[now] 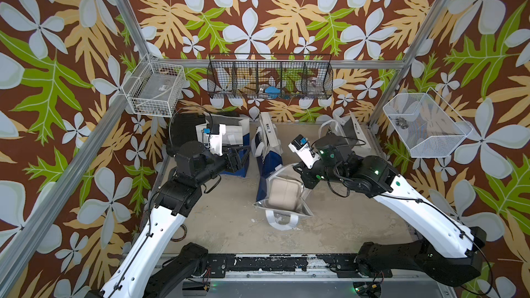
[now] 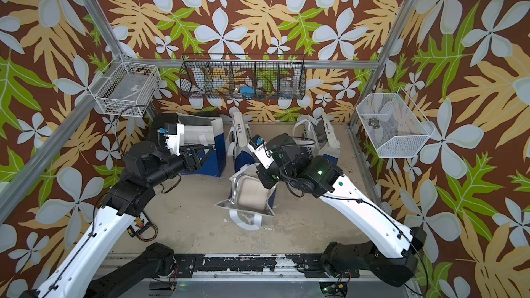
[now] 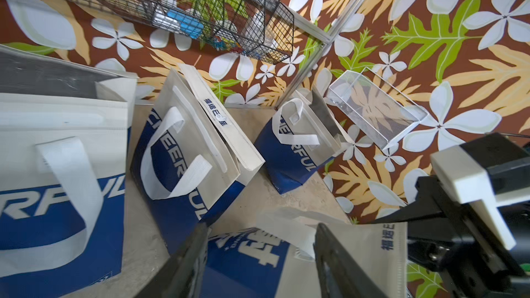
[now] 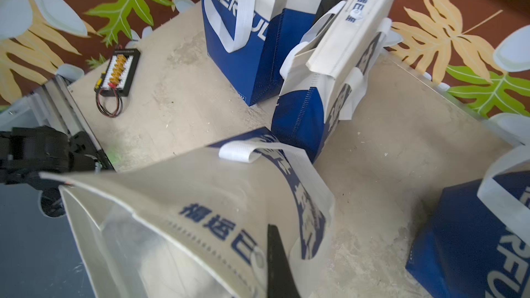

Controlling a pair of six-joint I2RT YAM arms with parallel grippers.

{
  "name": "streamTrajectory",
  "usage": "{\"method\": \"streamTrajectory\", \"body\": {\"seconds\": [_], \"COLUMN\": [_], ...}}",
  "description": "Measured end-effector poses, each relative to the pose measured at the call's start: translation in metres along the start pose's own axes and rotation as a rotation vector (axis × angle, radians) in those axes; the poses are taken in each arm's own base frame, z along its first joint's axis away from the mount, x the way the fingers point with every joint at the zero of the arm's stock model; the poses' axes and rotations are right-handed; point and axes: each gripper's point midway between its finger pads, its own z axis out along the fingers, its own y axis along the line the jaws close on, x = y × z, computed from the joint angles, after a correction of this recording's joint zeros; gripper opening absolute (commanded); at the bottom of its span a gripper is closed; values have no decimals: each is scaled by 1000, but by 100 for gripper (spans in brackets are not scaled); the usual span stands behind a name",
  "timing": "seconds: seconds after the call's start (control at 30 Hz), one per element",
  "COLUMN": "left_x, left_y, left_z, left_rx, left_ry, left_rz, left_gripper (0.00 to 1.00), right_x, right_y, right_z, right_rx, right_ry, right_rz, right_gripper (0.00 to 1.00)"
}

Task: Open the takeout bag
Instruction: Pick up the takeout bag at the center of the board, then place the takeout bag at the center of the board.

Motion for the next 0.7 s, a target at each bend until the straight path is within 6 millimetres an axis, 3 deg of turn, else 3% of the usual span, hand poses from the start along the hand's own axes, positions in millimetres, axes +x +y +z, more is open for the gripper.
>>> {"method": "streamTrajectory", "body": {"seconds": [0.13,0.27,0.7], "left_x": [-5,2,37], "left_y": [-3,-5,-1], "left_z": [-9,-11,-16], "left_rx": [-7,6,39], "left_ry": [-16,7,79], "left_rz": [3,-11,-79], "left_gripper": [57,55,53], "right_x": [-12,-17,14], "right_y": [-6,-50,-165], "right_z": [-33,-37,33], "right_rx": [17,145,347], "right_ry": [-75,-97,49], "right_rz": [88,230,508], "right_gripper": [0,0,0]}}
